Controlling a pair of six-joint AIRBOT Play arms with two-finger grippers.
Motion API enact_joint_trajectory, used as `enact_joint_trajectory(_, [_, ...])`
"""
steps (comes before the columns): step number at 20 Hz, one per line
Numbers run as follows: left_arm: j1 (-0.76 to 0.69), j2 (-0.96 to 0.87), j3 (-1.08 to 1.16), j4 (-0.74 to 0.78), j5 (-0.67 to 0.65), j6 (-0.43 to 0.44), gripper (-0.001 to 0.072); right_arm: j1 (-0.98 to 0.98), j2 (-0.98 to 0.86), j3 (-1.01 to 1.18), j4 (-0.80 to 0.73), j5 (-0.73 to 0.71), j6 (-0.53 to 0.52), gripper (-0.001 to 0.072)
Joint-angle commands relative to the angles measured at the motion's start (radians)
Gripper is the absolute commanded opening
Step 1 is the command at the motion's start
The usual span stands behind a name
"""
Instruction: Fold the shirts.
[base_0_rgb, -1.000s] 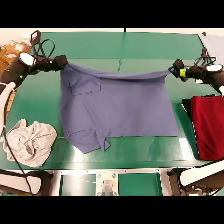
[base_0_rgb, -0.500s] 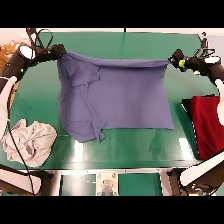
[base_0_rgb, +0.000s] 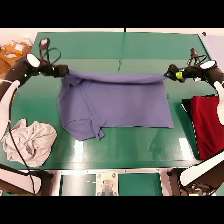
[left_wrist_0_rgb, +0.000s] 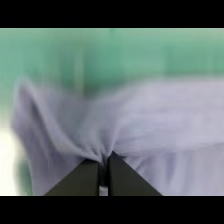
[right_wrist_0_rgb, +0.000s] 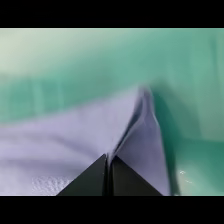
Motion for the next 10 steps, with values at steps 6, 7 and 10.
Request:
enact_joint_trajectory(6, [0.000, 0.000, -0.070, 0.043, -0.113, 0.000, 0.0031, -0.007, 0.000, -0.048, -0.091, 0.103, 0.003, 0.0013])
enact_joint_trajectory(7, [0.000, 0.000, -0.070, 0.046, -0.131, 0.000, 0.0032, -0.007, 0.000, -0.048, -0.105, 0.109, 0.003, 0.0014])
enact_joint_trajectory(10, [0.000, 0.000, -0.070, 0.026, -0.143, -0.001, 0.0033, -0.007, 0.000, -0.046, -0.106, 0.112, 0.043, 0.0101])
